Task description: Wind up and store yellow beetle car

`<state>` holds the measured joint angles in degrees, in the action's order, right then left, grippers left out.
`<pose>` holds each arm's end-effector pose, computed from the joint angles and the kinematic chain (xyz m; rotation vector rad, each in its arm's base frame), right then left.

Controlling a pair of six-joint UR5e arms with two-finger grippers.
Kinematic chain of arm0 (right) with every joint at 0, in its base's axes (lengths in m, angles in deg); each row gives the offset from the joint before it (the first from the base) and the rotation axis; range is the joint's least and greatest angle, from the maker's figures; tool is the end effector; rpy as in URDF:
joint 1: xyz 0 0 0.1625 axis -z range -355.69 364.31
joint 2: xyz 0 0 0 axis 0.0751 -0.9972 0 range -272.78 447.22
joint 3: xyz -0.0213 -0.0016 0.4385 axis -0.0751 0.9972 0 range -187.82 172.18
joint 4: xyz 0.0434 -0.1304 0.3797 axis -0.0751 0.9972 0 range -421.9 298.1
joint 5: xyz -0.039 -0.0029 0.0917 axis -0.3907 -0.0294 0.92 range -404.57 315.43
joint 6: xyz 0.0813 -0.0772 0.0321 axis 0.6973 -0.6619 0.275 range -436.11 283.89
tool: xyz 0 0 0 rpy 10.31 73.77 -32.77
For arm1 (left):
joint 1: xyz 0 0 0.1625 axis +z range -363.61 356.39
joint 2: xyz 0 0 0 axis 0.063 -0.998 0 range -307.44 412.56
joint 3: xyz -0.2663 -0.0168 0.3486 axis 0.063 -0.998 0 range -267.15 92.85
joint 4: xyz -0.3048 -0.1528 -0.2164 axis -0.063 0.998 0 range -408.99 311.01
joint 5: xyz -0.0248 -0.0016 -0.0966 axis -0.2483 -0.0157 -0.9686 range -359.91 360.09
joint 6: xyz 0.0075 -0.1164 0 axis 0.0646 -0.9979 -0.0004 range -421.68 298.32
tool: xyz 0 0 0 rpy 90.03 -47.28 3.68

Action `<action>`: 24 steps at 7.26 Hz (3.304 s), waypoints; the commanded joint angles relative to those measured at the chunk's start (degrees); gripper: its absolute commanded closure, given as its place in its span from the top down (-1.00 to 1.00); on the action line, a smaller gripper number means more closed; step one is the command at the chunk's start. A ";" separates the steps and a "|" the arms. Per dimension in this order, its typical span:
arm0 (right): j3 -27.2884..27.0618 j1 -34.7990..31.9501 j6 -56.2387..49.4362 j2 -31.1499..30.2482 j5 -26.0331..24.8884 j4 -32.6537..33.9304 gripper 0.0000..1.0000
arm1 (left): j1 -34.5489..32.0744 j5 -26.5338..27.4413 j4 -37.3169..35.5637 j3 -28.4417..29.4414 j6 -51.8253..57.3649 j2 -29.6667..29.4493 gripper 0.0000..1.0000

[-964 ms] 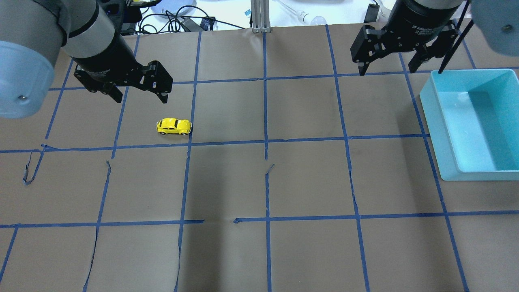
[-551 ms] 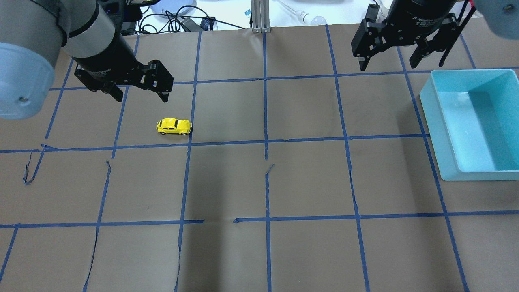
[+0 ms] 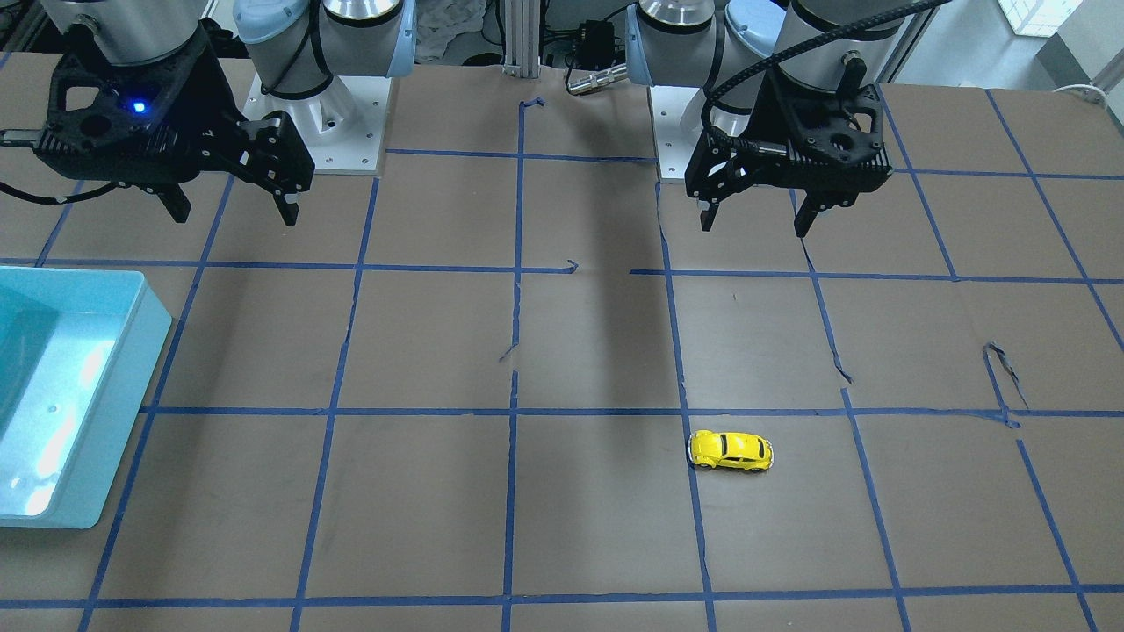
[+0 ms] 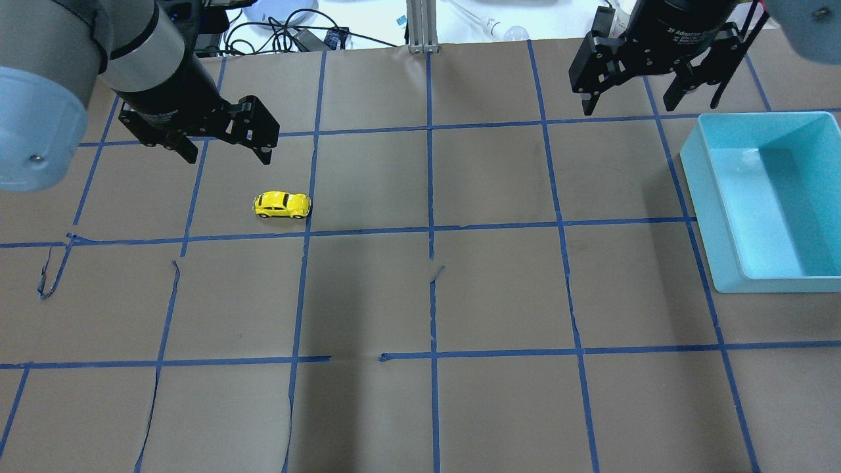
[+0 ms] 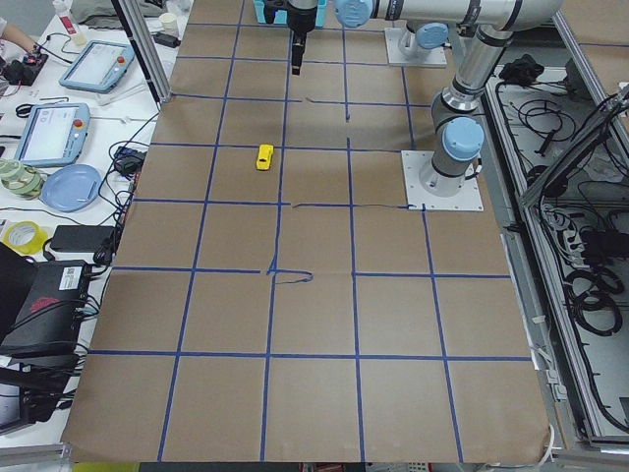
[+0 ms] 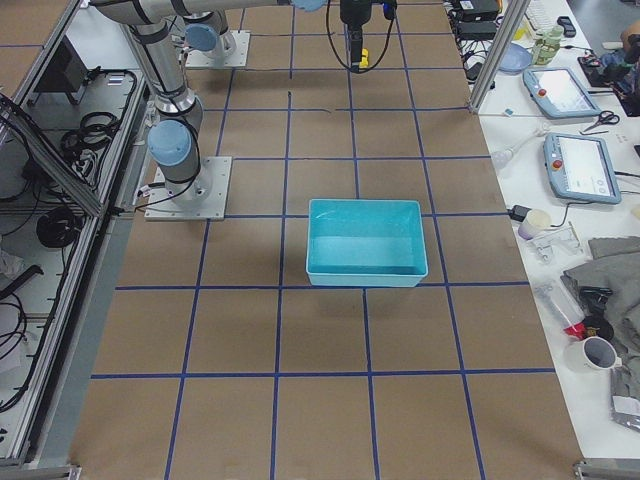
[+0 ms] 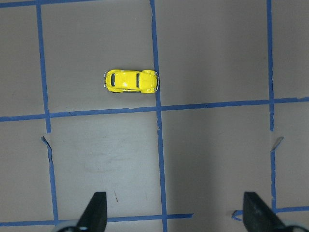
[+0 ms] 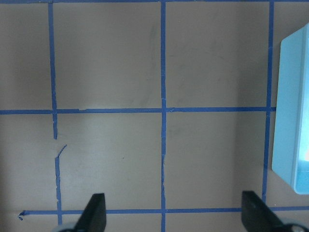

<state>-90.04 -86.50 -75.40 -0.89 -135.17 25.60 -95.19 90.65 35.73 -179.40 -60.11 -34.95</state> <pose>0.1390 -0.4982 0.5298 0.0022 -3.1305 0.0924 -0.1451 -0.4688 0.4961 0.0854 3.1271 -0.1506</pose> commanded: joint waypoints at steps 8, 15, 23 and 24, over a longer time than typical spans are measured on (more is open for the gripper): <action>-0.30 0.01 0.00 0.13 0.42 0.57 1.00 | 0.26 -0.11 -0.26 -0.21 0.18 -0.03 1.00; -0.39 -0.07 0.00 -0.05 0.16 0.48 1.00 | 0.17 0.06 -3.25 -0.48 3.07 -1.34 0.79; -0.39 -0.07 0.00 -0.05 0.24 0.57 1.00 | 4.36 -0.12 -10.09 -0.12 63.94 -16.17 0.87; -0.39 -0.07 0.09 0.04 0.33 0.66 1.00 | 5.52 0.23 -11.15 0.05 79.13 -18.81 0.87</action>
<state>-90.46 -86.57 -75.38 -0.93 -134.99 26.17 -91.63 90.57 26.12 -179.43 1.10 -50.55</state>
